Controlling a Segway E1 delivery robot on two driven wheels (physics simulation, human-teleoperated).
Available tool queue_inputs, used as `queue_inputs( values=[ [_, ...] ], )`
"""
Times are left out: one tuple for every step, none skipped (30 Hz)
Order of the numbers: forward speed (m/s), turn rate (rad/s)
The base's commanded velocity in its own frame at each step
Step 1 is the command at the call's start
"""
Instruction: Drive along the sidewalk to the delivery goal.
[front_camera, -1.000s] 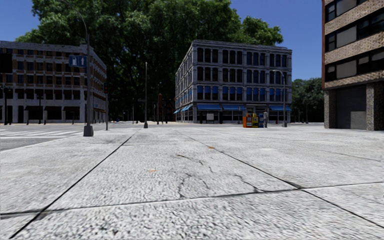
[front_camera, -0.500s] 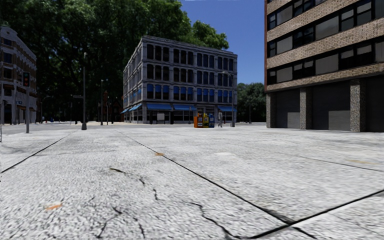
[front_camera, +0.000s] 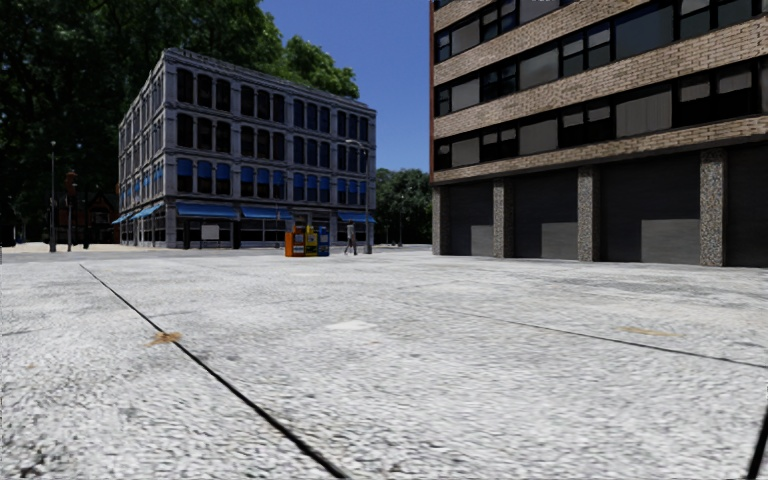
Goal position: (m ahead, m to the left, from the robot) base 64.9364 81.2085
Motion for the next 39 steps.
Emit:
queue_inputs(
  values=[
    [2.0, -0.5],
    [2.0, 0.0],
    [2.0, 0.0],
    [2.0, 0.0],
    [2.0, 0.0],
    [2.0, 0.0],
    [2.0, 0.0],
    [2.0, 0.0],
    [2.0, 0.0],
    [2.0, 0.0],
    [2.0, 0.0],
    [2.0, 0.0],
    [2.0, 0.0],
    [2.0, 0.0],
    [2.0, 0.0],
    [2.0, 0.0],
    [2.0, 0.0],
    [2.0, 0.0],
    [2.0, 0.0],
    [2.0, 0.0],
    [2.0, 0.0],
    [2.0, 0.0],
    [2.0, 0.0],
    [2.0, 0.0],
    [2.0, 0.0],
    [2.0, 0.0],
    [2.0, 0.0],
    [2.0, 0.0],
    [2.0, 0.0],
    [2.0, 0.0],
    [2.0, 0.0],
    [2.0, 0.0],
    [2.0, 0.0],
    [2.0, 0.0],
    [2.0, 0.0],
    [2.0, 0.0],
    [2.0, 0.0],
    [2.0, 0.0],
    [2.0, 0.0]
  ],
)
